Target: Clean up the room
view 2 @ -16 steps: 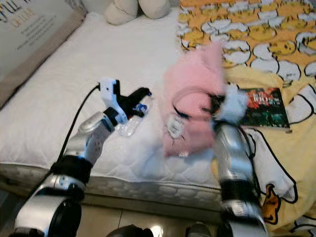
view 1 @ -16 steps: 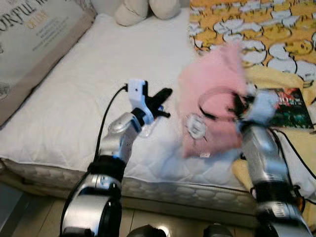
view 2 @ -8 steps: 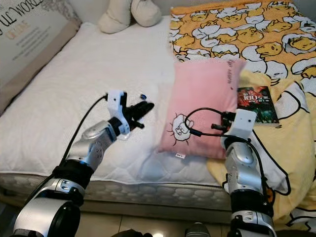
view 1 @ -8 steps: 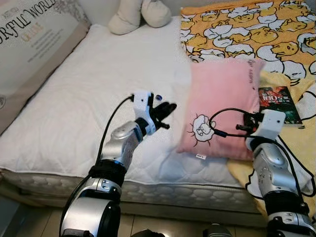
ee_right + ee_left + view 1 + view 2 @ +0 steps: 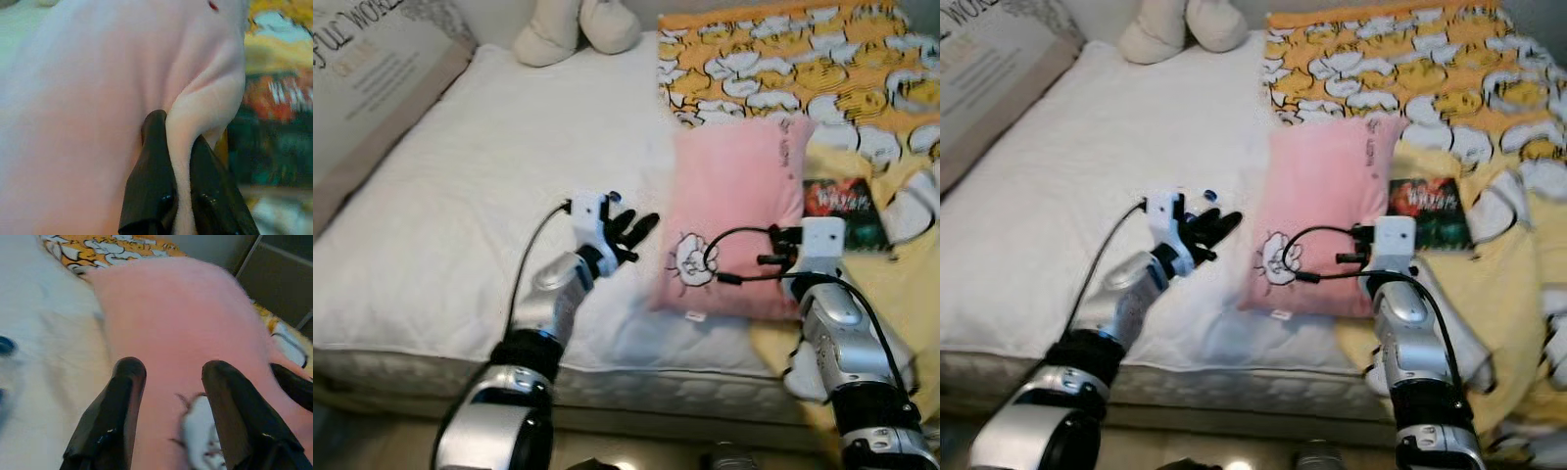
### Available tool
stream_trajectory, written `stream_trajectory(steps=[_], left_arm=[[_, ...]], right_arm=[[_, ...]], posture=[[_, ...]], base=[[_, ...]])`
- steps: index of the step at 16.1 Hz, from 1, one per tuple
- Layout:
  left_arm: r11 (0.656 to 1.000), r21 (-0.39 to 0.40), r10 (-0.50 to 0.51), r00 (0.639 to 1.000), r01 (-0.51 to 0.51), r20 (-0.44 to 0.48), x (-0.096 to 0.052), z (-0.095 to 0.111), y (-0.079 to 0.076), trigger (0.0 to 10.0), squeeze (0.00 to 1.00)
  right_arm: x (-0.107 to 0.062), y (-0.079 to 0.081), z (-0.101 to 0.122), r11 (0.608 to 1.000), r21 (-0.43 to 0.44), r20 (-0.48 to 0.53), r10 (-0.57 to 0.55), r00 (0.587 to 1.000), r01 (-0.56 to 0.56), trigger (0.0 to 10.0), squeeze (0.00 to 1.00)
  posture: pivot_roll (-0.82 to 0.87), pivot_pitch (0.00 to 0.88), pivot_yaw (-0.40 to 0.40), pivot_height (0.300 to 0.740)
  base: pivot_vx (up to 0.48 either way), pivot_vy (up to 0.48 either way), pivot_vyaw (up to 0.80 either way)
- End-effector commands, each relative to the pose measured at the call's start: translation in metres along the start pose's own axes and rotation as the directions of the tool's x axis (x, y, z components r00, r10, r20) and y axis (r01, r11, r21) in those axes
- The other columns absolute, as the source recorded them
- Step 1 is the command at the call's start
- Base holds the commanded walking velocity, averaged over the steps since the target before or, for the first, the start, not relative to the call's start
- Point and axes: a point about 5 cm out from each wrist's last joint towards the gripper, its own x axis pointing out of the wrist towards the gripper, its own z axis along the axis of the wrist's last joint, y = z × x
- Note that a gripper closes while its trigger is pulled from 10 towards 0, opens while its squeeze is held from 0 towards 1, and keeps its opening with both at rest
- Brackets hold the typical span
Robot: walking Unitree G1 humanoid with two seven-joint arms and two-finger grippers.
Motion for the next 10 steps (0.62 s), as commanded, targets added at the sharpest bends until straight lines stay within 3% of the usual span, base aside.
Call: stream_trajectory(steps=[1,3,4,9,10], left_arm=[[1.000,0.002,0.000,0.999,0.000,0.037,-0.001,0.006,0.001,10.0,1.00],[1.000,-0.011,-0.007,0.999,0.007,0.037,-0.001,0.003,-0.001,10.0,1.00],[1.000,0.003,-0.004,1.000,0.004,0.022,0.000,0.001,-0.001,10.0,0.00],[0.996,0.049,0.071,0.997,-0.069,-0.025,-0.004,-0.006,0.011,10.0,0.00],[0.997,0.029,0.065,0.998,-0.064,-0.001,-0.005,-0.004,0.012,10.0,1.00]], right_arm=[[0.002,0.007,0.007,0.999,-0.025,0.013,0.036,0.999,-0.036,0.0,0.00],[0.003,0.004,0.013,0.998,-0.045,0.025,0.045,0.999,-0.044,0.0,0.00],[0.005,0.004,0.010,0.999,-0.033,0.004,0.037,0.999,-0.037,0.0,0.00],[0.009,0.022,0.010,0.998,-0.023,0.004,0.061,0.998,-0.061,0.0,0.00],[0.009,0.025,0.010,0.997,-0.015,0.009,0.070,0.998,-0.070,0.0,0.00]], posture=[[-0.22,0.029,0.144,0.740],[-0.23,0.021,0.135,0.740],[-0.23,0.008,0.138,0.740],[-0.24,0.000,0.156,0.740],[-0.24,0.000,0.156,0.740]], base=[[0.315,-0.360,0.64],[0.000,0.000,0.25],[0.000,0.000,0.00],[0.000,0.000,0.00],[0.000,0.000,0.00]])
